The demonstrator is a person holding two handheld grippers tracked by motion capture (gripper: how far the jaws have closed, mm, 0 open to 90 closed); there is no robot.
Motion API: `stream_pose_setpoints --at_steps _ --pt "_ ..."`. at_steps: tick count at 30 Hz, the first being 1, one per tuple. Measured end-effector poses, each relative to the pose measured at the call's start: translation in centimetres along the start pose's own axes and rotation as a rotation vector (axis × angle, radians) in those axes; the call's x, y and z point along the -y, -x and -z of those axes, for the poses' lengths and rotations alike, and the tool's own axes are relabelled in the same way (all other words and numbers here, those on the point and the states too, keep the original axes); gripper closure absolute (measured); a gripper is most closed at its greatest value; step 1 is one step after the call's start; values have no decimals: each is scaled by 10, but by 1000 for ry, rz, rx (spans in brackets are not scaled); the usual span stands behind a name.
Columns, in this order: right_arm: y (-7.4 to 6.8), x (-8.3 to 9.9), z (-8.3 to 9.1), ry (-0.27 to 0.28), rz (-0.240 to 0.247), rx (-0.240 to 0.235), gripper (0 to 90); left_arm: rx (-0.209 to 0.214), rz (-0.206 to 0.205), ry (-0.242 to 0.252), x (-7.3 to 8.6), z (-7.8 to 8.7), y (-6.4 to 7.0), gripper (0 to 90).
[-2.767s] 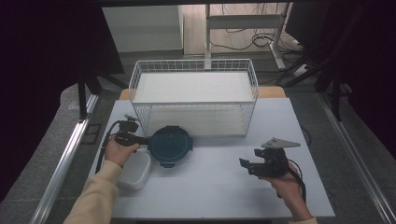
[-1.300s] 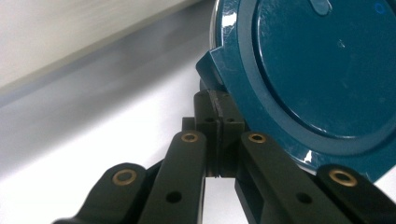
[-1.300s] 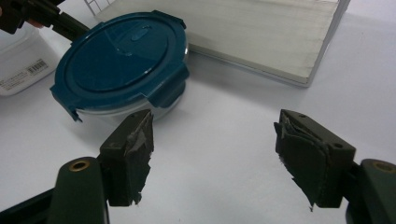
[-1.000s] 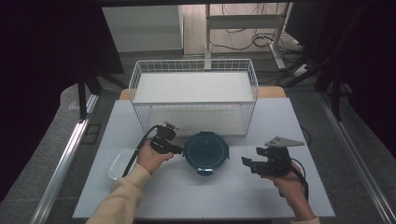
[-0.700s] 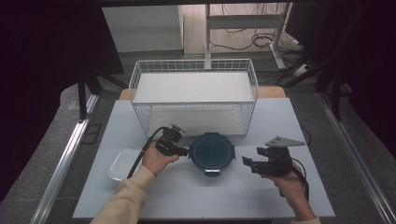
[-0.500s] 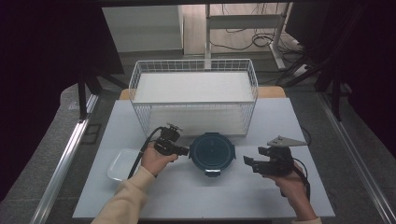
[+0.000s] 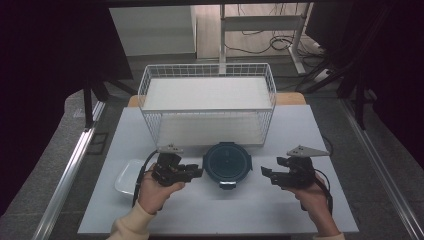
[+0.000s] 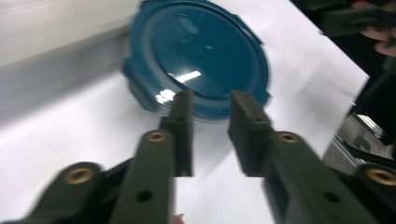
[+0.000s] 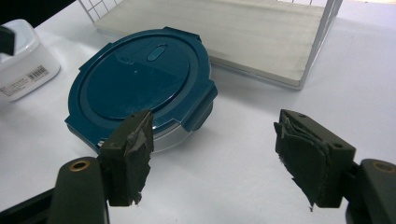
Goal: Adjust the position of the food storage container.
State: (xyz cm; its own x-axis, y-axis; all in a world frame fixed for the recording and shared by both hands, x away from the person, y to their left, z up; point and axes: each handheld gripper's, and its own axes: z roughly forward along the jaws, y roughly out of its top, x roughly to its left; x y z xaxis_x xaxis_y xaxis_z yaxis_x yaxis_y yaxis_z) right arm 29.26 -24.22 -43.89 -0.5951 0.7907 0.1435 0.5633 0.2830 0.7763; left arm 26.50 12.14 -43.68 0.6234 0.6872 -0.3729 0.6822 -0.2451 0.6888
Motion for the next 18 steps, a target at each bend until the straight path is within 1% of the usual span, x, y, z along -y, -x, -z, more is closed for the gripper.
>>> stream_pose_setpoints --at_steps 1,2,3,5,7,8,10,13,15,18 --pt "0 0 0 -2 0 1 275 2 -1 2 2 0 3 577" --pt "0 0 -1 -2 1 1 275 -6 -4 3 4 -1 7 539" --pt "-1 1 -1 -2 2 0 274 -11 -11 2 6 -1 9 507" --pt "-1 1 -2 -5 4 -1 271 -15 -10 9 9 -3 13 427" --pt "-2 1 -1 -4 8 -3 266 -20 -5 17 11 -4 14 331" --pt "-2 1 -1 -3 10 -4 263 -36 2 23 15 -8 18 292" --pt "-2 0 0 8 14 -11 255 -35 10 17 20 -11 20 230" --pt "-2 1 0 17 19 -30 240 -39 14 18 23 -13 21 188" --pt "-4 1 0 10 29 -46 234 -27 41 21 26 -16 18 174" --pt "-7 2 -2 10 35 -61 232 -18 61 24 26 -18 12 166"
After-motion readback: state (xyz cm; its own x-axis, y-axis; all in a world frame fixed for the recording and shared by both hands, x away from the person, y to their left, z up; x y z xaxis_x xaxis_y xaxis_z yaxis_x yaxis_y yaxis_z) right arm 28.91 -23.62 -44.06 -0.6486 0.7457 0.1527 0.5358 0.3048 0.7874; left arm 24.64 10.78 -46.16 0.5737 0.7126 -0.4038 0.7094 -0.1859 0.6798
